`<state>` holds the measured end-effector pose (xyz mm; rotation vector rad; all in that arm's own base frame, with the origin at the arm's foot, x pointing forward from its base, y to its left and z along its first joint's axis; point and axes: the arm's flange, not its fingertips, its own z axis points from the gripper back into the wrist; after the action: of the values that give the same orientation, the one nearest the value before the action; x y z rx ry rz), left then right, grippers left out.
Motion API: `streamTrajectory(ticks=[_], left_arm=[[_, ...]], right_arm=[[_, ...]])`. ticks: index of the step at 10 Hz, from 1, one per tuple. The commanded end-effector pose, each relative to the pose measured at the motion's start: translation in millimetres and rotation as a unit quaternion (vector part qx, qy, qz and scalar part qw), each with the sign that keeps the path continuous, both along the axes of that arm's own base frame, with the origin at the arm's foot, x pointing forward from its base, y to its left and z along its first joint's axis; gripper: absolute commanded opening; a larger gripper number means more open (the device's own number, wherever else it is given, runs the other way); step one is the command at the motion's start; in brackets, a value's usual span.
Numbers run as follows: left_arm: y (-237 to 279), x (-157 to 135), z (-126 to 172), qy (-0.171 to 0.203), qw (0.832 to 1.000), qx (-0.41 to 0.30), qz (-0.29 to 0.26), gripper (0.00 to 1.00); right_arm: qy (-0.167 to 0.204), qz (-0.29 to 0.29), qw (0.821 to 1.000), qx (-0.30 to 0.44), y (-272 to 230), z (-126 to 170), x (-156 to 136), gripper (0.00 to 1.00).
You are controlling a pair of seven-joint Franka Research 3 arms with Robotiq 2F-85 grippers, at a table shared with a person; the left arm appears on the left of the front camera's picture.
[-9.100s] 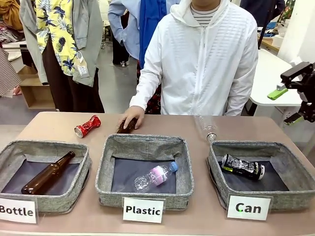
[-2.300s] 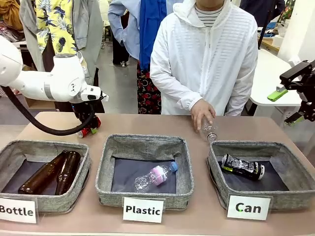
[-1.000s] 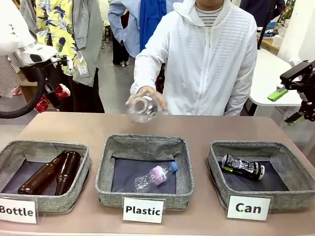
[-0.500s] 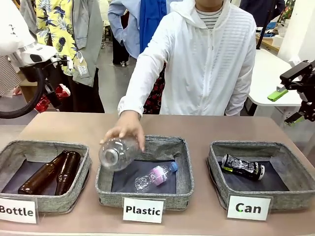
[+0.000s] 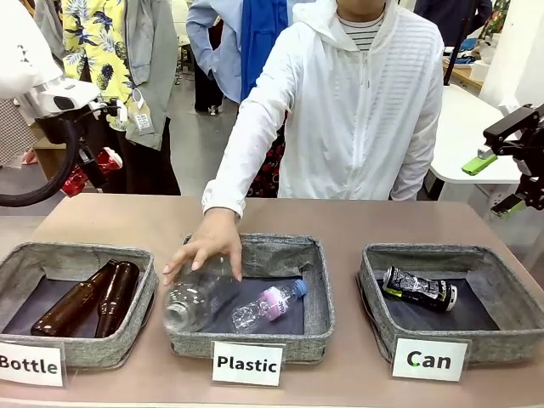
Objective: Sort the can waste into the basket.
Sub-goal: Pick up the can waste from the table and place it in the right Fabric basket.
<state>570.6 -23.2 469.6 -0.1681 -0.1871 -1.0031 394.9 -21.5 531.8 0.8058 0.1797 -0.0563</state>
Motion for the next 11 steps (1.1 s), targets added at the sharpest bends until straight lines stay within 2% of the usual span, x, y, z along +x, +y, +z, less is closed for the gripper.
streamTrajectory(ticks=[1,3,4,5,7,11], left_arm=[[-30.0,-35.0,23.1,-0.066,0.996,-0.009,-0.052,0.0],[-67.0,-78.5,29.0,-0.095,0.986,-0.018,-0.136,0.0],[-84.1,-89.7,25.5,-0.106,0.981,-0.02,-0.158,0.0],[-99.9,-87.8,17.2,-0.118,0.984,0.012,-0.13,0.0],[-100.8,-77.6,15.3,-0.108,0.981,-0.018,-0.159,0.0],[-101.2,-85.7,16.6,-0.113,0.975,-0.018,-0.188,0.0]], right_arm=[[-0.005,0.009,1.0,0.0,-2.7,1.6,1.0,1.0],[-0.005,0.009,1.0,0.0,-2.7,1.6,1.0,1.0],[-0.005,0.009,1.0,0.0,-2.7,1.6,1.0,1.0],[-0.005,0.009,1.0,0.0,-2.7,1.6,1.0,1.0],[-0.005,0.009,1.0,0.0,-2.7,1.6,1.0,1.0],[-0.005,0.009,1.0,0.0,-2.7,1.6,1.0,1.0]])
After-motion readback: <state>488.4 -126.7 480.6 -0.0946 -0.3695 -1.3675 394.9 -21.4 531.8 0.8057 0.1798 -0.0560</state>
